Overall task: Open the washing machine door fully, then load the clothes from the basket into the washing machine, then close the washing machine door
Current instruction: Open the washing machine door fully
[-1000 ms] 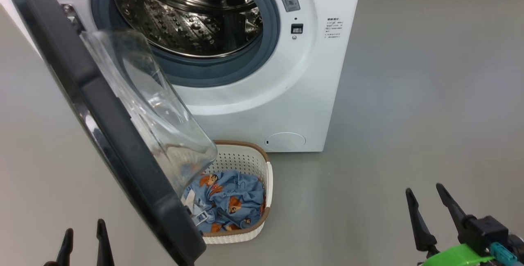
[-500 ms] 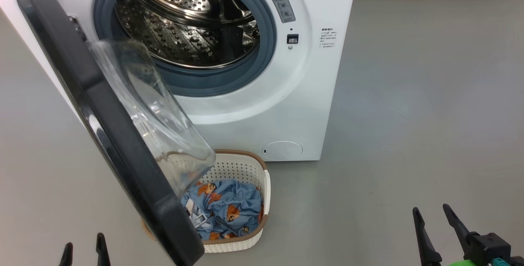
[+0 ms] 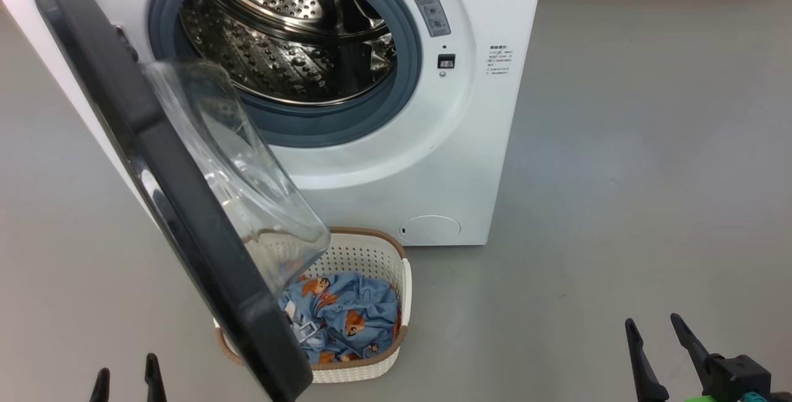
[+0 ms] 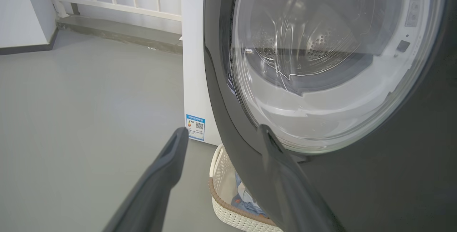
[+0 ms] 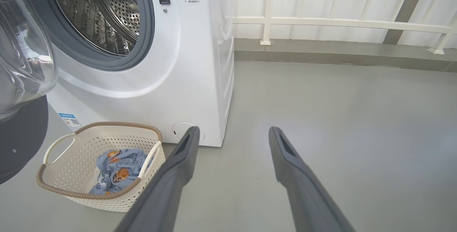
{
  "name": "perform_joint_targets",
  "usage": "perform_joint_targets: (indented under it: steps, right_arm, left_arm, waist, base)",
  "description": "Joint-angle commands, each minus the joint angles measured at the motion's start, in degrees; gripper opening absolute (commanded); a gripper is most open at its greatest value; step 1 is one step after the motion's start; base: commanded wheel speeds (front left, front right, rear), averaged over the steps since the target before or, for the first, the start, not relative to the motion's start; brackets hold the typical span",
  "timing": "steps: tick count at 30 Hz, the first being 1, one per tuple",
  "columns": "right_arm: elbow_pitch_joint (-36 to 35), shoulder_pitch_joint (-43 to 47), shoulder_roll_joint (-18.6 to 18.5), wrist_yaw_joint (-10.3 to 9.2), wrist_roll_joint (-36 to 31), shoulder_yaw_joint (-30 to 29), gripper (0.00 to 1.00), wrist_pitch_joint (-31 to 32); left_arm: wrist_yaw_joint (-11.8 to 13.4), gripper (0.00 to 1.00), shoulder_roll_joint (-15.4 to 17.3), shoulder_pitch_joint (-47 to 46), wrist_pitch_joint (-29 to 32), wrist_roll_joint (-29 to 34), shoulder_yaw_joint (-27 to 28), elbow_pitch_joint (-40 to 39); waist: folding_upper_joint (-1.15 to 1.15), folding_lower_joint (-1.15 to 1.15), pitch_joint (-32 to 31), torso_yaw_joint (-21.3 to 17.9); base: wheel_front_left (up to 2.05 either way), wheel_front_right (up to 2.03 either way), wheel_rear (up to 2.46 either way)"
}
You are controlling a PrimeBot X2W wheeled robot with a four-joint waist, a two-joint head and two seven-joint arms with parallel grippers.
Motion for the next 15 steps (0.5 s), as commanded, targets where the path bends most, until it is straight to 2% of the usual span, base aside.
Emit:
perform_joint_targets:
  steps: [1, 15]
  right_arm:
    - [-1.11, -1.51, -0.69, -0.06, -0.46, 0.93, 1.0, -0.7]
    - [-1.0, -1.77, -0.5, -0.06, -0.35, 0.71, 1.0, -0.7]
  left_arm:
    - [0.42, 1.0, 1.06, -0.7, -0.47, 0.37, 1.74, -1.52]
    - [0.48, 1.0, 1.06, -0.9, -0.47, 0.57, 1.99, -1.82]
  waist:
    - [0.0, 0.0, 0.0, 0.05]
    - [0.0, 0.0, -0.03, 0.56]
  base:
    - [0.0, 0.0, 0.0]
    - [0.0, 0.0, 0.0]
